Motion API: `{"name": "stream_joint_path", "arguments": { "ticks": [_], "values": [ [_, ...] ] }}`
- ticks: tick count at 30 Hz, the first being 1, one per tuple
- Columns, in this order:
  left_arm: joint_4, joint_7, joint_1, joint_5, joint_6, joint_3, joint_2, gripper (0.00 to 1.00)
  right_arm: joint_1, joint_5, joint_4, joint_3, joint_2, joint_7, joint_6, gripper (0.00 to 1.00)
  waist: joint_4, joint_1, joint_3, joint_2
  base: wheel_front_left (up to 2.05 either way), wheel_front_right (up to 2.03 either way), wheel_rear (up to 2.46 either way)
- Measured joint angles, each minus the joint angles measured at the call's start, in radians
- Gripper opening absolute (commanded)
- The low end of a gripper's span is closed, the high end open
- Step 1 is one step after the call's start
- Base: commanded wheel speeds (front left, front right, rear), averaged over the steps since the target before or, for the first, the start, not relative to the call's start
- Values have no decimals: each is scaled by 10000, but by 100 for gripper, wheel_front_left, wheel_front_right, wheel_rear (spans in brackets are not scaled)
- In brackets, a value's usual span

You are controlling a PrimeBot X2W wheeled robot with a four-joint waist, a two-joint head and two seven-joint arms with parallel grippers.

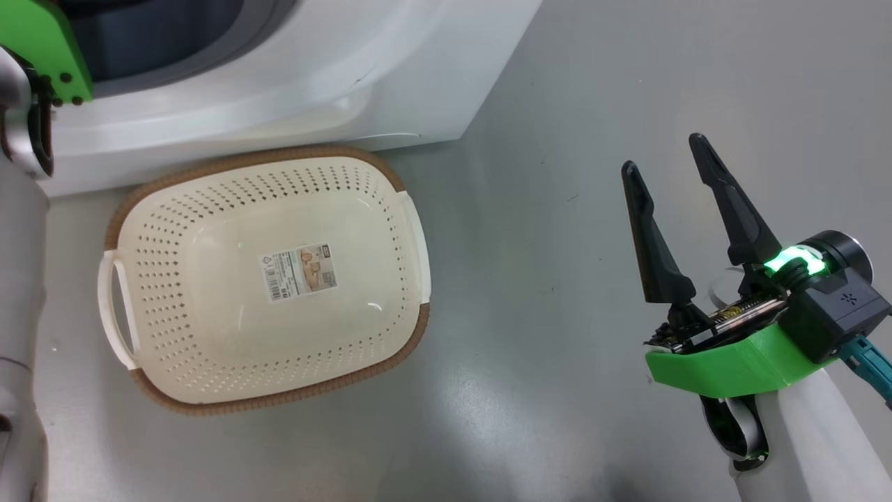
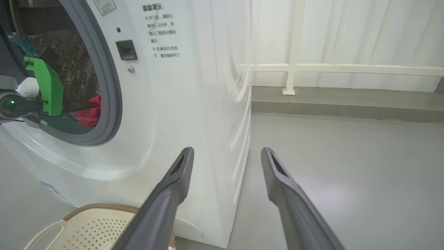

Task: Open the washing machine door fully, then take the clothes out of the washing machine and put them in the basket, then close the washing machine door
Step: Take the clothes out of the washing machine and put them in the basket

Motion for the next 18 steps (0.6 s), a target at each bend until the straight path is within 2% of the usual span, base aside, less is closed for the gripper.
{"name": "stream_joint_path", "arguments": {
  "ticks": [14, 15, 16, 17, 18],
  "values": [
    [713, 336, -95, 155, 86, -370, 424, 100, -184, 347, 121, 309, 27, 0, 0, 100, -424, 0, 139, 0, 0, 0, 0],
    [746, 384, -95, 155, 81, -401, 479, 90, -184, 353, 130, 314, 27, 0, 0, 100, -461, 0, 132, 0, 0, 0, 0],
    [788, 412, -95, 165, 81, -447, 531, 44, -184, 389, 130, 330, 27, 0, 0, 100, -499, 0, 125, 0, 0, 0, 0],
    [826, 497, -95, 188, 84, -497, 581, 9, -184, 437, 134, 360, 27, 0, 0, 100, -539, 0, 118, -1, 0, 0, 0],
    [846, 527, -95, 192, 86, -514, 617, 0, -184, 468, 140, 395, 27, 0, 0, 100, -577, 0, 112, 0, 0, 0, 0]
  ]
}}
